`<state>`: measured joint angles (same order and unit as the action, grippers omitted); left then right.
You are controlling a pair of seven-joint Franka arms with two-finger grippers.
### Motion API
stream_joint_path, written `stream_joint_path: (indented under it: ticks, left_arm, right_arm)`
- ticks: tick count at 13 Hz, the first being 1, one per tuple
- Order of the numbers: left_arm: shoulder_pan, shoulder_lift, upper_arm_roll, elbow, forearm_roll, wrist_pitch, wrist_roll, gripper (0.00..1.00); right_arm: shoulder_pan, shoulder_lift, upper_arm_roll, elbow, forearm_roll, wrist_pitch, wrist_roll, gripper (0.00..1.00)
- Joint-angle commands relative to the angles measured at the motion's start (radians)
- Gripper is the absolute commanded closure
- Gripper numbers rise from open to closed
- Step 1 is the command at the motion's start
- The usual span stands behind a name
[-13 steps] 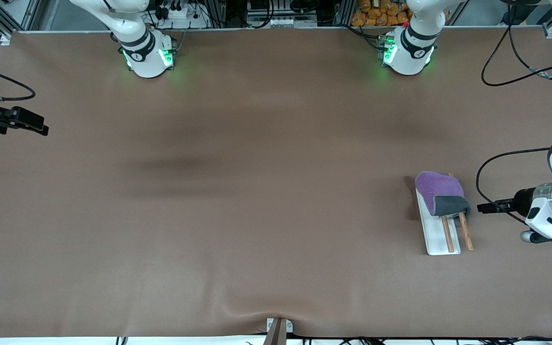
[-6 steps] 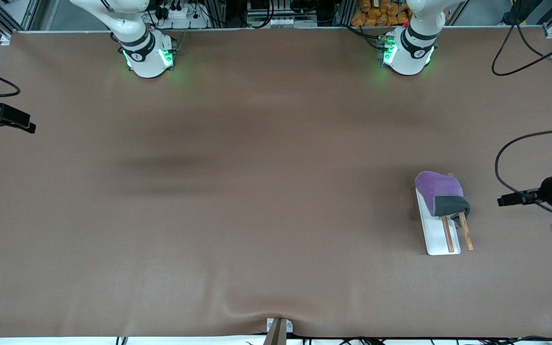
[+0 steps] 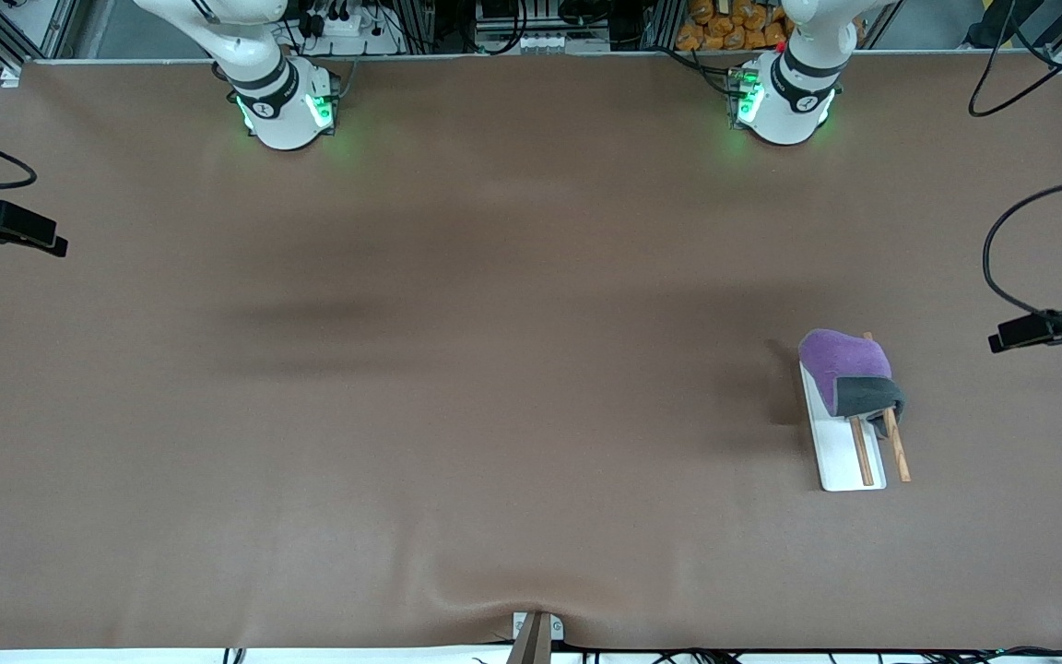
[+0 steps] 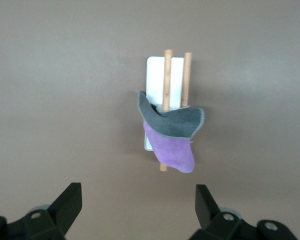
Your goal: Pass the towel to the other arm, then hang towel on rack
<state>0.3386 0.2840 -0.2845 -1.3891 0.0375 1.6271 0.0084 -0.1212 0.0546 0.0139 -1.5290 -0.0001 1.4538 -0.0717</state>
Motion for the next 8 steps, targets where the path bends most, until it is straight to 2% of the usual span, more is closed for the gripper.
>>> stream_joint_path:
  ticks: [1,5,6,8]
  left_arm:
    - [0.003,-0.084,-0.018,-0.004,0.024,-0.062,0.002,0.00]
    - [-0.009,-0.167,-0.048,-0.013,-0.004,-0.154,-0.020,0.00]
    - [-0.057,-0.184,-0.035,-0.031,-0.002,-0.154,-0.057,0.00]
    - [-0.187,-0.213,0.069,-0.060,-0.004,-0.151,-0.096,0.00]
  right_arm:
    - [0.021,-0.024,-0.012,-0.022,0.015,0.010,-0.010,0.00]
    - [0.029,-0.024,-0.014,-0.022,0.044,0.040,-0.005,0.00]
    - [0.029,-0.024,-0.017,-0.022,0.049,0.039,0.006,0.00]
    - [0.031,-0.025,-0.019,-0.022,0.049,0.033,0.010,0.00]
